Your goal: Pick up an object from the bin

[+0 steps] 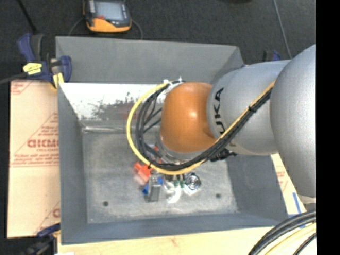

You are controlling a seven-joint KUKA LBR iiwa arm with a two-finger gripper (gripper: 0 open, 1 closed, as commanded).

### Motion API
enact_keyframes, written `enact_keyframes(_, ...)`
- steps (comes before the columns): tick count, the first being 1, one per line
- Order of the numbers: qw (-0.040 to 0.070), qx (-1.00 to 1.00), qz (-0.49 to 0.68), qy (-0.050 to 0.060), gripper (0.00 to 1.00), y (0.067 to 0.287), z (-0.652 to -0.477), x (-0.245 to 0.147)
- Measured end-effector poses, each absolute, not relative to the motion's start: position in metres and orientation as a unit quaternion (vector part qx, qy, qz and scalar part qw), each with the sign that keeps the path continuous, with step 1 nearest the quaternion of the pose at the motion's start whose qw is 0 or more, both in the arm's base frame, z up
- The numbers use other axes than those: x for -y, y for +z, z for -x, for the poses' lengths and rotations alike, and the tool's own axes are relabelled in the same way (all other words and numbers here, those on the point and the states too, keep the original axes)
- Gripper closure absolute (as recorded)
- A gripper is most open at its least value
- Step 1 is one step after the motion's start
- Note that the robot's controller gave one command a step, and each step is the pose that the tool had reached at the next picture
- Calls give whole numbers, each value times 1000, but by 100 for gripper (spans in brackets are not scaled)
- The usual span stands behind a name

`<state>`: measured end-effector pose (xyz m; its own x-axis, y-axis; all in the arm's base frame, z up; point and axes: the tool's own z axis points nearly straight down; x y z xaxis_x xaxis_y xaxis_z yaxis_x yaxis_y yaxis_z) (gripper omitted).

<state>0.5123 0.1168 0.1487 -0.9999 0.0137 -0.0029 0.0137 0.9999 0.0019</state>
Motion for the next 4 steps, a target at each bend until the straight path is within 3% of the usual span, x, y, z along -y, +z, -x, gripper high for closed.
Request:
enact_keyframes(1, 5, -998, 58, 1, 0, 79, -537, -76)
enact_keyframes(2, 11, -998, 57, 2, 100, 86, -541, -78)
enact_keyframes(3, 7, -999, 41, 1, 100, 166, -559, -78)
enact_keyframes(4, 2, -999, 41, 1, 0, 161, -556, -78)
